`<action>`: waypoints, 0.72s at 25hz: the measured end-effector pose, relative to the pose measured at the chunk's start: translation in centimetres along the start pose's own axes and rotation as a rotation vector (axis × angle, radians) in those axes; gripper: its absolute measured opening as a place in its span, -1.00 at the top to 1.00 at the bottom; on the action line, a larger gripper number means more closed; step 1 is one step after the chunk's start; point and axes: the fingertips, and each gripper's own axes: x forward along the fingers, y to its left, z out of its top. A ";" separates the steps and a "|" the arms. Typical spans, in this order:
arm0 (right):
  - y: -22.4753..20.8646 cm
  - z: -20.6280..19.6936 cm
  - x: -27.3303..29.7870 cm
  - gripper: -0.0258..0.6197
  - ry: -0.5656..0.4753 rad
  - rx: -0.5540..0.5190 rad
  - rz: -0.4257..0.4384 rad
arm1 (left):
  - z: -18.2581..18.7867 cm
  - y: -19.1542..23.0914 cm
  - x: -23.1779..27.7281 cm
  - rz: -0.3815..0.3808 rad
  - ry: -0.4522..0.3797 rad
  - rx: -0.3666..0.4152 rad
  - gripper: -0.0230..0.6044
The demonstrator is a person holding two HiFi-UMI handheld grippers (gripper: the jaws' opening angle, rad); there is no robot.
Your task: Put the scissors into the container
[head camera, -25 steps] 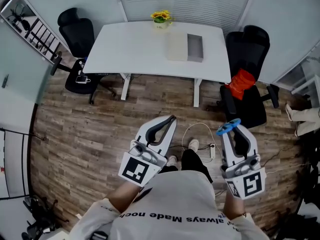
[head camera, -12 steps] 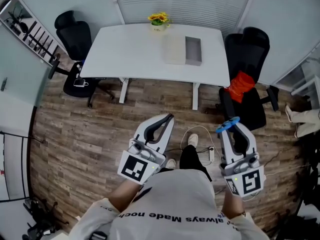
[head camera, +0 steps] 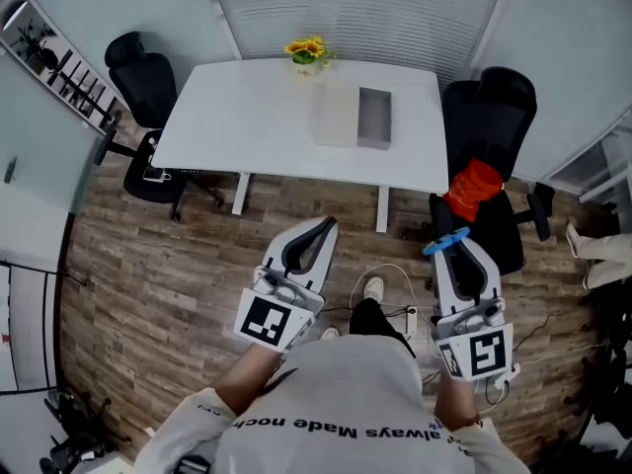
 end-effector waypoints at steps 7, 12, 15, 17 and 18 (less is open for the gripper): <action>-7.4 -1.4 2.4 0.63 0.015 0.006 -0.028 | -0.8 0.6 6.8 0.050 0.010 0.015 0.85; -12.1 -2.0 4.2 0.63 0.018 0.009 -0.004 | -1.2 0.8 11.7 0.086 0.015 0.032 0.85; -14.4 -2.2 5.0 0.63 0.013 0.013 0.014 | -1.5 0.7 14.0 0.099 0.020 0.038 0.85; -15.6 -2.4 5.3 0.63 0.012 0.014 0.024 | -1.6 0.6 15.2 0.108 0.020 0.037 0.85; -16.2 -2.6 5.5 0.63 0.013 0.014 0.028 | -1.8 0.5 15.7 0.112 0.020 0.035 0.85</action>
